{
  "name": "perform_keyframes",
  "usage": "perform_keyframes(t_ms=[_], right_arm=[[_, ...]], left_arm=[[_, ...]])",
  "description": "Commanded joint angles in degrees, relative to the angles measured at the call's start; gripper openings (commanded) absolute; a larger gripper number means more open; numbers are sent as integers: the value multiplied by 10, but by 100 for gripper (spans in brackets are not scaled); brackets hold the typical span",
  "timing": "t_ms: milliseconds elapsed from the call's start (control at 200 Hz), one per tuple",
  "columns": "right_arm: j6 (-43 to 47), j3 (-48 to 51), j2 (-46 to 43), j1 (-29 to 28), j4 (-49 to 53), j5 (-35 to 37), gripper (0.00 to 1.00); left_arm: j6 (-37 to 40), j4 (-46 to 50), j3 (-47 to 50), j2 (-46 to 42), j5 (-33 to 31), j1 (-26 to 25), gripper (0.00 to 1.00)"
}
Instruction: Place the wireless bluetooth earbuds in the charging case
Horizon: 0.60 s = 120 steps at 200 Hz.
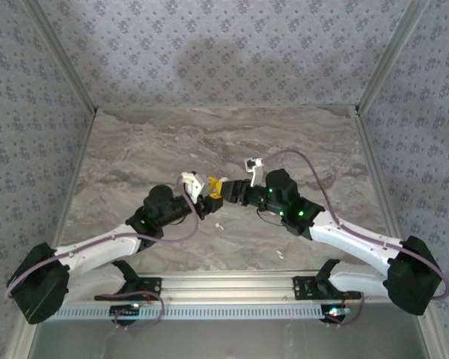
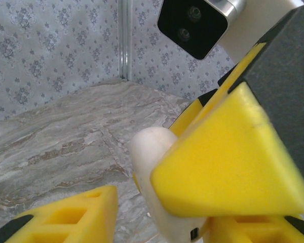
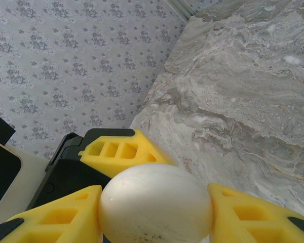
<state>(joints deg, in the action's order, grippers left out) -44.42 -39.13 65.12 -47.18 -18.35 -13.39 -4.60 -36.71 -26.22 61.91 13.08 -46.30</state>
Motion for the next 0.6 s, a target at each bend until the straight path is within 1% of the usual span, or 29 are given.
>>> perform_keyframes(t_ms=[0,140,180,210,235,350,415,490,510,595], right_arm=[[-5,-1,-4,-5,-13,-23,50],[4,-4,-4,-5,-8,-24,51],[8,-4,-7,-5,-2,-20,55],[12,-4,-11,-5,5,-14,59],[17,-4,-14,-5,12,-8,62],[50,-9,-35,-2,51,15,76],[68,-11,-48,2,67,24,82],[79,-10,-66,8,82,29,85],[102,-9,-70,10,86,30,86],[142,-6,-92,19,100,19,87]], left_arm=[[-9,-22,-23,1,-1,-1,41],[-7,-13,-20,-8,0,-1,30],[-3,-9,-19,-11,1,-1,27],[3,-8,-17,-12,7,1,22],[10,-2,-17,-13,12,1,20],[10,3,-14,-14,31,16,20],[-1,-7,-9,-14,44,27,20],[-9,-15,-6,-14,56,35,20],[-10,-15,-6,-15,60,36,20],[-14,-11,-8,-14,83,43,20]])
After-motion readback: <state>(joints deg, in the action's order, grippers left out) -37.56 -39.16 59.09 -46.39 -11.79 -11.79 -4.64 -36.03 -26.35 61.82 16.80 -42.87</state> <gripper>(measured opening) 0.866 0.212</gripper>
